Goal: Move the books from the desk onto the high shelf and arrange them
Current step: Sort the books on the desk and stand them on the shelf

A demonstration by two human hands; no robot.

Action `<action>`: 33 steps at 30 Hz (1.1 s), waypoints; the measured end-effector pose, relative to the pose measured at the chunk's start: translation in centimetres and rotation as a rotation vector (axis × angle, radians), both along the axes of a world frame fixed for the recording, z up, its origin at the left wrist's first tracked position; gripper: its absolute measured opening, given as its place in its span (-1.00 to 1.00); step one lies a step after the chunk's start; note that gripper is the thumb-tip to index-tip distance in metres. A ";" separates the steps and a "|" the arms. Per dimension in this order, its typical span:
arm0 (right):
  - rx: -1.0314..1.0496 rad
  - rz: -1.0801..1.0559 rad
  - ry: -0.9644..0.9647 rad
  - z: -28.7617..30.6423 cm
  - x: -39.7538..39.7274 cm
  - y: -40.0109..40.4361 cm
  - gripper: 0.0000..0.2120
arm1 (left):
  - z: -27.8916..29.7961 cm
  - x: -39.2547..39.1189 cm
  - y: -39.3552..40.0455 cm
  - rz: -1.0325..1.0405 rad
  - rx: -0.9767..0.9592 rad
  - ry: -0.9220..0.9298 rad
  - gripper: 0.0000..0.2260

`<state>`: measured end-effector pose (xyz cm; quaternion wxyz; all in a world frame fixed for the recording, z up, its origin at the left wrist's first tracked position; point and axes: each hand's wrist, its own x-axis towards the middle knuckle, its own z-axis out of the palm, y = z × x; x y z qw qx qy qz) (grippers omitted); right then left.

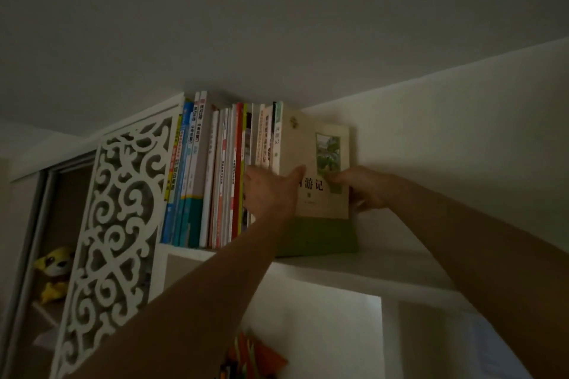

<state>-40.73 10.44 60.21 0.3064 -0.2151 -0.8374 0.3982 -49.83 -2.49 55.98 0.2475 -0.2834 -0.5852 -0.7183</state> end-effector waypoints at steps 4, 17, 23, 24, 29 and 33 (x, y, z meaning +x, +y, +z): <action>0.199 -0.199 0.135 -0.2 0.4 -2.0 -0.17 | -1.3 0.3 -2.2 0.034 -0.093 0.269 -0.27; 0.703 0.028 -0.080 -2.8 -2.4 -5.6 0.05 | -4.8 -3.7 -7.3 0.225 -0.781 0.717 -0.34; 0.667 -0.079 0.205 -5.1 2.7 -11.5 -0.41 | -7.4 0.1 -9.1 0.034 -0.544 0.754 -0.57; 0.679 -0.122 0.289 -6.2 4.4 -12.7 -0.51 | -8.6 0.8 -9.4 -0.012 -0.511 0.797 -0.62; 0.691 -0.227 0.270 -15.6 14.6 -16.3 -0.78 | -16.4 6.4 -10.0 -0.312 -0.453 0.826 -0.68; 0.546 -0.381 -0.012 -25.7 24.2 -16.2 -0.80 | -24.9 11.4 -8.6 -0.581 -0.537 0.785 -0.79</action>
